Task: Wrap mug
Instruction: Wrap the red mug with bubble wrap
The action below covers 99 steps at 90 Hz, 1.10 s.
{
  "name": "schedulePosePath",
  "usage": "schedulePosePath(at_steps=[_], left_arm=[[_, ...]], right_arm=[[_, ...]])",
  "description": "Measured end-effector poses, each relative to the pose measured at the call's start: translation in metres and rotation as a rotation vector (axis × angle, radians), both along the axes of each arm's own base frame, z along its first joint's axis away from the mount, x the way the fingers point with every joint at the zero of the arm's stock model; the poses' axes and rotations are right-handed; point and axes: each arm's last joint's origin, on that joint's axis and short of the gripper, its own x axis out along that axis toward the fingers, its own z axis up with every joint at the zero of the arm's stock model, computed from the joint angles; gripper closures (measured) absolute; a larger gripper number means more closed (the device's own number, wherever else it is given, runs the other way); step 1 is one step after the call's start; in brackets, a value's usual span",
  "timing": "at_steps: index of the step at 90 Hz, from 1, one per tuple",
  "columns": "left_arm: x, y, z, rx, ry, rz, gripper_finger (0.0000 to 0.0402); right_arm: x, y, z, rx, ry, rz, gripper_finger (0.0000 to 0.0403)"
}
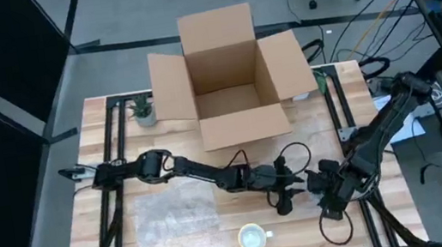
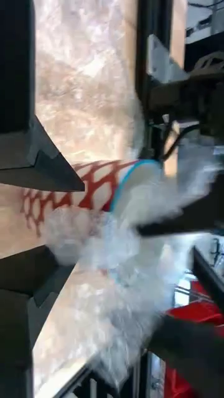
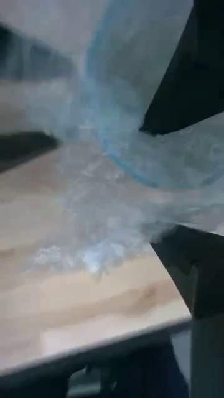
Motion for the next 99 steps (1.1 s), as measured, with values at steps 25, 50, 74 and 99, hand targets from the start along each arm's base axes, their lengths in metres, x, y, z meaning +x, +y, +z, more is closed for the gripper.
schedulePosePath(at_steps=[25,50,74,99], left_arm=[[0.000,0.000,0.002,-0.002,-0.014,0.001,0.0275],[0.000,0.000,0.003,-0.004,-0.020,0.001,0.0275],[0.004,-0.001,0.015,-0.008,-0.043,-0.001,0.0275],[0.013,-0.003,0.043,-0.012,-0.069,-0.002,0.0275]], right_arm=[[-0.001,-0.003,0.042,-0.023,-0.038,0.006,0.0177],[-0.007,-0.009,0.037,-0.124,-0.027,-0.061,0.0177],[-0.015,-0.005,-0.021,-0.098,-0.021,-0.099,0.0177],[-0.016,-0.008,-0.029,-0.111,-0.040,-0.090,0.0177]])
